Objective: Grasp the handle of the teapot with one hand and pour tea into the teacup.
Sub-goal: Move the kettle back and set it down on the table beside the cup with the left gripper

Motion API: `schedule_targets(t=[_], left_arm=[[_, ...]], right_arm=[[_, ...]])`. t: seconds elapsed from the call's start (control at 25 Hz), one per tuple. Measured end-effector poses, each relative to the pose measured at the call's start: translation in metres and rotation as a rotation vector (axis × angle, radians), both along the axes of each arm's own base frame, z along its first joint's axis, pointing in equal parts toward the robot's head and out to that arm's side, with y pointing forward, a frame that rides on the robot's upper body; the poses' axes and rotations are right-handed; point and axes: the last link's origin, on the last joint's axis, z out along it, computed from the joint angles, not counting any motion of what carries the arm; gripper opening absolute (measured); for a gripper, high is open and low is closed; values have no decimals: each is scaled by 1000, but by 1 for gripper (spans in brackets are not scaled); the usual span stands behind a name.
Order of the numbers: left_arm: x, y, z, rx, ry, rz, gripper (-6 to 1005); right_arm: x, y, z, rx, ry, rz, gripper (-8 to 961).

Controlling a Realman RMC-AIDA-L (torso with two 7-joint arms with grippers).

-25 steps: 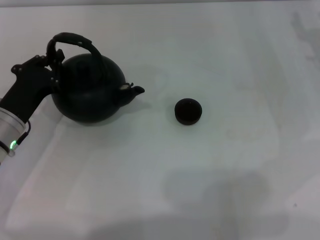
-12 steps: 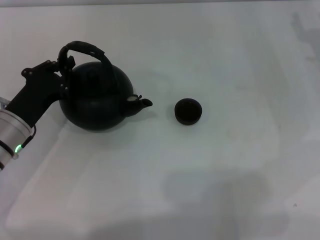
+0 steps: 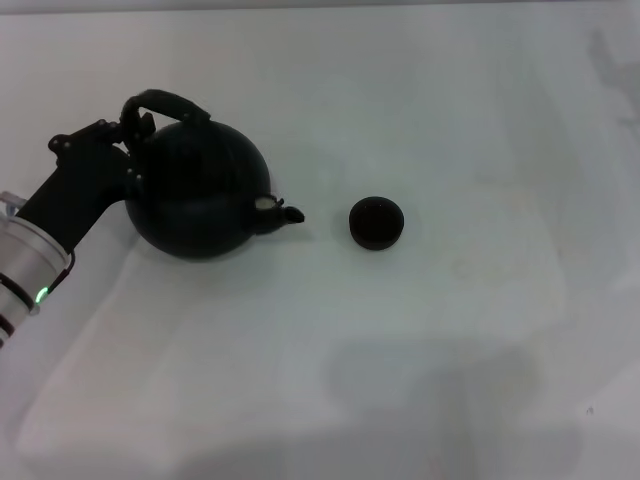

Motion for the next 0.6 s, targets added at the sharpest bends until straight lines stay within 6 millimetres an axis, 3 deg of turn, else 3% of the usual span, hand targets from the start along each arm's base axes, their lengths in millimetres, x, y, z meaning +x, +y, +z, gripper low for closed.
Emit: schedule_targets(t=[0.44, 0.6], left_arm=[[1, 2, -1, -1, 23, -12, 147], [2, 1, -1, -7, 26, -26, 301]], right_arm=[[-2, 1, 1, 3, -1, 6, 825], [-3, 2, 0, 2, 0, 9, 825]])
